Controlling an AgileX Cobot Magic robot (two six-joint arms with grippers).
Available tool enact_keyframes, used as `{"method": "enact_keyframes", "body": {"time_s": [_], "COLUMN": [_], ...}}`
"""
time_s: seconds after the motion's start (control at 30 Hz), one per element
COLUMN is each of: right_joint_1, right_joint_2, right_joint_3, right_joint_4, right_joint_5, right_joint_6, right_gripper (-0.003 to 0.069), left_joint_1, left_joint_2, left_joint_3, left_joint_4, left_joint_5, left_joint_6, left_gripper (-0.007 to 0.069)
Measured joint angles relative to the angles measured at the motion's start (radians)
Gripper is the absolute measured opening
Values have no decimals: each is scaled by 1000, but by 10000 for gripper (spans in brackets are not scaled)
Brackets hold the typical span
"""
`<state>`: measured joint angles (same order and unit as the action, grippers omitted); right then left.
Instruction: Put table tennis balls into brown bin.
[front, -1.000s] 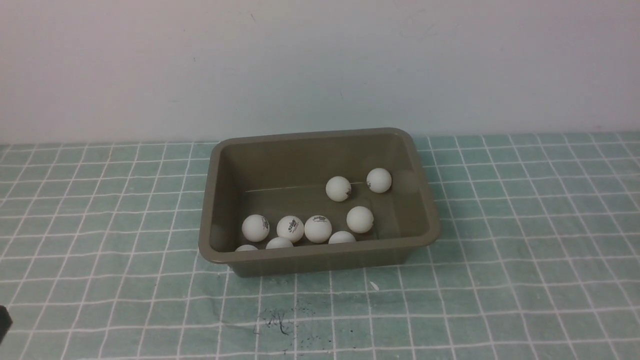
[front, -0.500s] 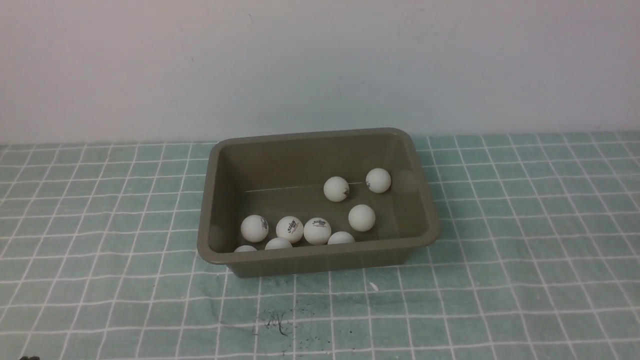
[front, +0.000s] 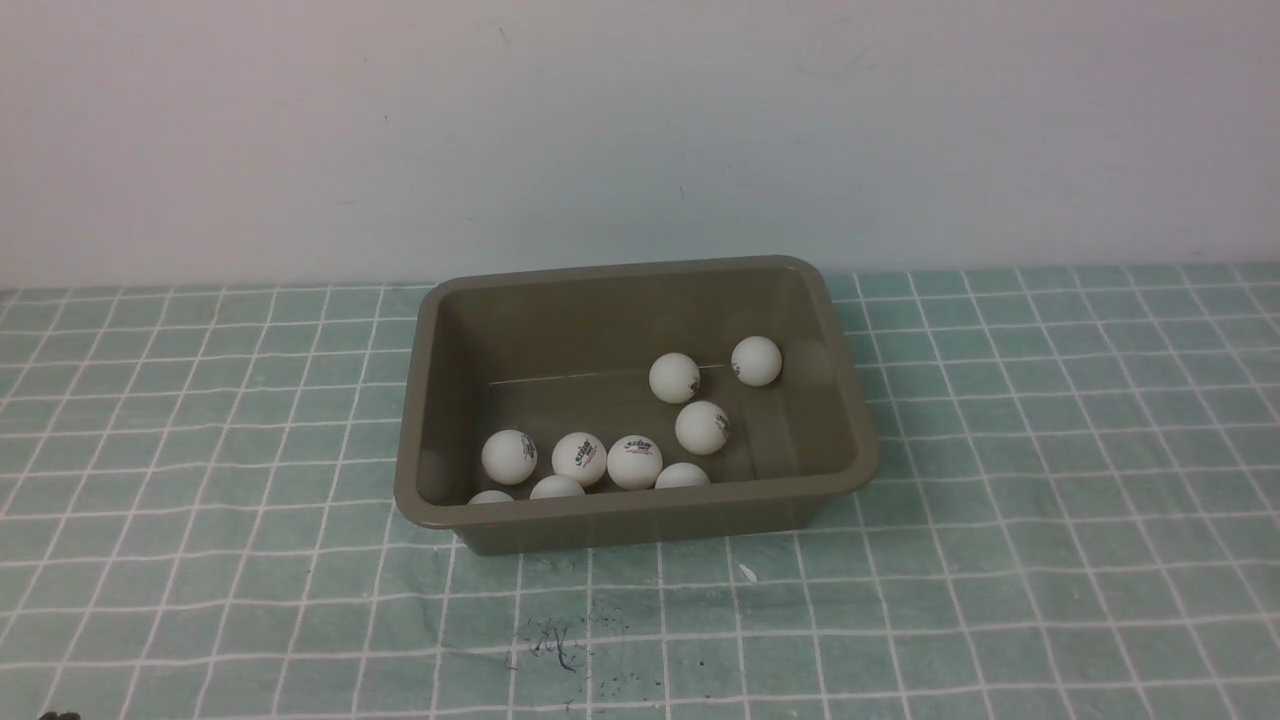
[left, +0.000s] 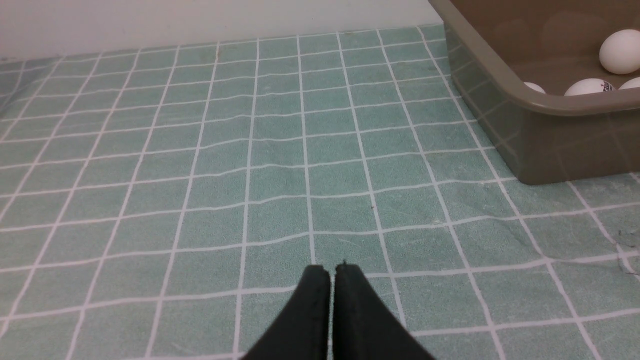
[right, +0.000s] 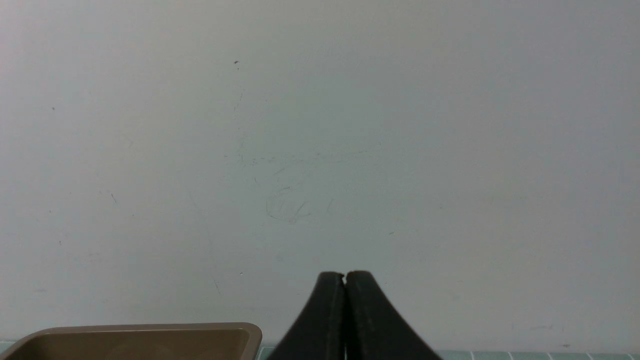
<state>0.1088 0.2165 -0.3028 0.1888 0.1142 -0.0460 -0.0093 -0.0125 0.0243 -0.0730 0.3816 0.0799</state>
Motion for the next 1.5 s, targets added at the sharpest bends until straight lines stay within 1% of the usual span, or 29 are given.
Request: {"method": "enact_keyframes", "body": {"time_s": [0.27, 0.33, 0.4, 0.57, 0.73, 1.5], "right_joint_1": [0, 0, -3, -39, -50, -50], "right_joint_2": [0, -2, -21, -126, -223, -228], "right_joint_3": [0, 0, 15, 147, 320, 321], "right_joint_4": [0, -11, -46, -140, -160, -157], "right_joint_5": [0, 1, 11, 150, 284, 275], "right_joint_6": [0, -2, -17, -38, -39, -29], "right_gripper": [-13, -13, -13, -13, -13, -13], "left_joint_1": [0, 0, 0, 0, 0, 0], "left_joint_2": [0, 0, 0, 0, 0, 0], "left_joint_3": [0, 0, 0, 0, 0, 0], "left_joint_4": [0, 0, 0, -1, -1, -2], "left_joint_5": [0, 0, 0, 0, 0, 0], "left_joint_6": [0, 0, 0, 0, 0, 0], "left_gripper": [-4, -4, -4, -4, -4, -4]}}
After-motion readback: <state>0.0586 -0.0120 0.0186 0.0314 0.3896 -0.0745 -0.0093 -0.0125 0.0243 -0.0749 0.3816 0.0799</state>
